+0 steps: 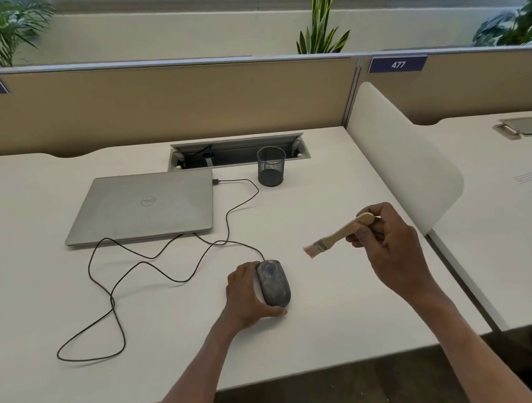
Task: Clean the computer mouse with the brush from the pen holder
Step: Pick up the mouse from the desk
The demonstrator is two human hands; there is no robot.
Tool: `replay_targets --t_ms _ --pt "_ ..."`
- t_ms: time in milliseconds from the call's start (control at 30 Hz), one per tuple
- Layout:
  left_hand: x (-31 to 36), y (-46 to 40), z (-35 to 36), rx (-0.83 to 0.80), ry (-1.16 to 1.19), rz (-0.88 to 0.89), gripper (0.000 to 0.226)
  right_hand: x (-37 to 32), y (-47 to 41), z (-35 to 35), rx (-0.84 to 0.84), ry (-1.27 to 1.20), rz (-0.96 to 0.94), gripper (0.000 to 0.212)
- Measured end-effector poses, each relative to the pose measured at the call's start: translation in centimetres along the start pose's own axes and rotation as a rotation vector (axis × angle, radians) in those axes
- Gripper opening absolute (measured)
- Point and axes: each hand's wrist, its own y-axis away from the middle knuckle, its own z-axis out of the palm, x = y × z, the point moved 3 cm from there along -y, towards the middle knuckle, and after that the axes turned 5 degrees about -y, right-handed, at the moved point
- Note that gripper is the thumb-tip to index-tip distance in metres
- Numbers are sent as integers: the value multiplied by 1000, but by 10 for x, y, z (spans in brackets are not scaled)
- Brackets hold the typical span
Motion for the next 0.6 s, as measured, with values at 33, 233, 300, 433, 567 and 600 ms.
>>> replay_targets --t_ms 33,233,300,433,567,600 --pt "2 4 0 11 24 -1 116 -2 3 -4 7 7 -14 7" --pt "21 42 4 42 146 14 124 -10 19 -28 100 -20 -60 18" --pt "32 61 5 59 147 38 123 -12 26 -37 125 -58 -50 26" --pt "59 109 9 114 126 83 119 -14 49 -54 94 -121 -2 48" --pt "87 159 16 157 86 108 120 -19 79 -73 76 -109 -33 47" --pt "93 171 18 155 75 113 120 -20 86 -78 74 -114 -42 41"
